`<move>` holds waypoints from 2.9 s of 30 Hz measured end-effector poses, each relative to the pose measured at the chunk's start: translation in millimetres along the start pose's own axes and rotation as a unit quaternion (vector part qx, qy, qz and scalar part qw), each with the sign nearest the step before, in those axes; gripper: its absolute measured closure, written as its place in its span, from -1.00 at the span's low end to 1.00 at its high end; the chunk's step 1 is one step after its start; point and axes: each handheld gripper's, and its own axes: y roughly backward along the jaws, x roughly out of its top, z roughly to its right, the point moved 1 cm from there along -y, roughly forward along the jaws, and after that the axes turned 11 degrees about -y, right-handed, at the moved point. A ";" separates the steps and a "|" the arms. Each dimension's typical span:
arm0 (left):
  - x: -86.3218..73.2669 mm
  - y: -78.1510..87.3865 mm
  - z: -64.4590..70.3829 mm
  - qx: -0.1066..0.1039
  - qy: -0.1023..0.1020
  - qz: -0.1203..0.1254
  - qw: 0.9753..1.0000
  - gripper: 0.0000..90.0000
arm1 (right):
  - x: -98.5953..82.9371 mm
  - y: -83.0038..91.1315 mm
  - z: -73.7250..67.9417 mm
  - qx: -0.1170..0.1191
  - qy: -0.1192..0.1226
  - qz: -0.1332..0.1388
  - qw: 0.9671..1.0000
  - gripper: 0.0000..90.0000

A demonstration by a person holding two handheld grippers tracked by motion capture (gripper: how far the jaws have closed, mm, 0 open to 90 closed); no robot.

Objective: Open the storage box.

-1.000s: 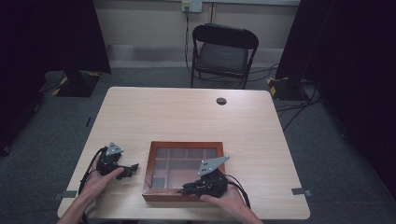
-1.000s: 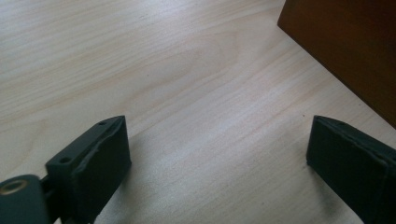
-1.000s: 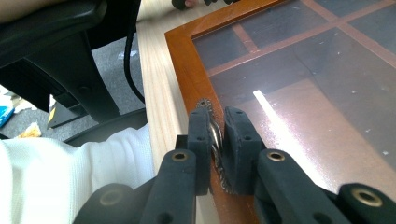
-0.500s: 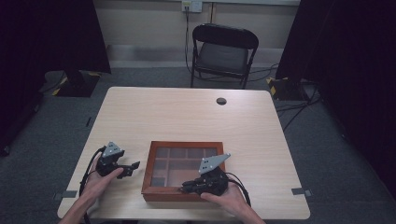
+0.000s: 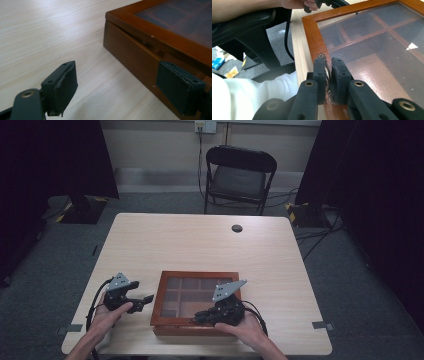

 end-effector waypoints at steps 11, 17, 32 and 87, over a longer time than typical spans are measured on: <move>4.7 1.9 4.6 -0.020 -0.002 0.014 1.000 -0.60 | 9.0 4.4 -1.4 -0.002 -0.005 -0.010 1.000 0.84; 4.4 3.4 4.4 -0.031 0.001 0.022 0.999 -0.59 | 16.2 10.0 -1.7 0.001 -0.003 -0.007 1.000 0.84; 10.3 3.3 15.4 -0.070 -0.031 0.042 0.996 -0.63 | 32.8 19.7 -3.3 0.002 0.004 -0.007 1.000 0.84; 33.0 5.3 20.7 -0.076 -0.014 0.097 0.992 -0.62 | -5.8 81.1 26.8 -0.071 -0.057 0.110 0.990 -0.66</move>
